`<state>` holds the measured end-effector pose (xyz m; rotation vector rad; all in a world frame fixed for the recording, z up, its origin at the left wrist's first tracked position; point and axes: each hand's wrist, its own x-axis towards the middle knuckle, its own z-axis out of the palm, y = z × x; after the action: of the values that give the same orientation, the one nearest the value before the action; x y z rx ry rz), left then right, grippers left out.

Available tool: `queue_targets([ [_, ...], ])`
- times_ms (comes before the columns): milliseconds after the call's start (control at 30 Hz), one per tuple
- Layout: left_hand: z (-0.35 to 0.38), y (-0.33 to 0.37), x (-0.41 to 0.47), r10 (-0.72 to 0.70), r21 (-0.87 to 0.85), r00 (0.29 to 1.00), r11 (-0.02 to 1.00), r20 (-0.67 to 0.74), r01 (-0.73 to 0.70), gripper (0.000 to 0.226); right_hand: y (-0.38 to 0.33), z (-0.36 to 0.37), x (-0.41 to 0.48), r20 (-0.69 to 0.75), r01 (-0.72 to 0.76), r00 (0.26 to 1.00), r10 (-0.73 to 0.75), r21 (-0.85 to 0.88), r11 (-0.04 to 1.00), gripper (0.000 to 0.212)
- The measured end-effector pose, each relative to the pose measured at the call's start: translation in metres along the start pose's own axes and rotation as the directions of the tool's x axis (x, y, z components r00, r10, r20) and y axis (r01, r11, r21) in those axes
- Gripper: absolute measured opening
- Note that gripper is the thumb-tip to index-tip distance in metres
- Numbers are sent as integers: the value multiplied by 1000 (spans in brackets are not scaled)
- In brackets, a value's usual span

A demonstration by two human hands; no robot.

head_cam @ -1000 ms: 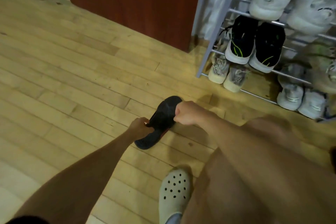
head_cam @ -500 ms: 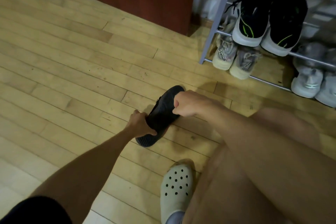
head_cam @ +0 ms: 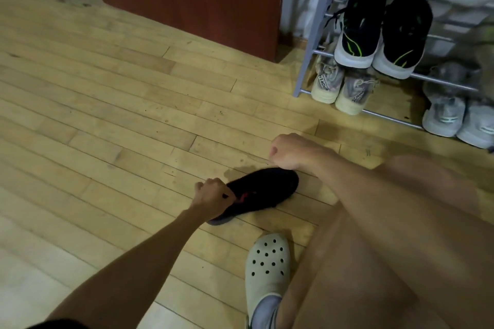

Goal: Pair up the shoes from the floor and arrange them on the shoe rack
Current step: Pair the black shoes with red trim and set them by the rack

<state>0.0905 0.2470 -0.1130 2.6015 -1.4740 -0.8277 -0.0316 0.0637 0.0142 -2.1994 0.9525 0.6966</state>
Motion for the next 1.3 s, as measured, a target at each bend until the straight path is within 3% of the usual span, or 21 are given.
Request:
queue_targets([
  [100,1,-8,8,-179,-160,983,972,-43,170,42,8,3,-7,-3,-36,999,36,-51,998,24],
  [233,4,-10,17,-200,-205,940,943,275,260,91,16,3,-12,6,-43,999,43,-49,998,19],
  [300,11,-6,17,-179,-115,927,967,329,228,94,18,2,-11,11,-46,999,46,-32,998,21],
  [400,19,-4,18,-175,51,945,985,278,168,85,20,1,-10,13,-46,999,46,-1,999,16],
  [567,6,-24,20,-50,-84,919,992,390,90,97,25,-1,-5,25,-62,998,61,35,997,20],
  [700,5,-35,18,23,-63,903,998,430,4,111,28,1,0,39,-62,997,61,12,998,12],
  [800,9,-34,18,17,-40,930,999,367,-3,94,29,2,4,57,-60,997,60,0,998,10],
  [1133,-5,-7,-3,-106,-121,882,976,460,181,40,29,3,-15,58,-90,994,91,-11,996,20],
  [1300,-45,8,-23,-151,-338,918,897,368,283,28,22,-2,-42,34,-66,997,66,18,998,15],
])
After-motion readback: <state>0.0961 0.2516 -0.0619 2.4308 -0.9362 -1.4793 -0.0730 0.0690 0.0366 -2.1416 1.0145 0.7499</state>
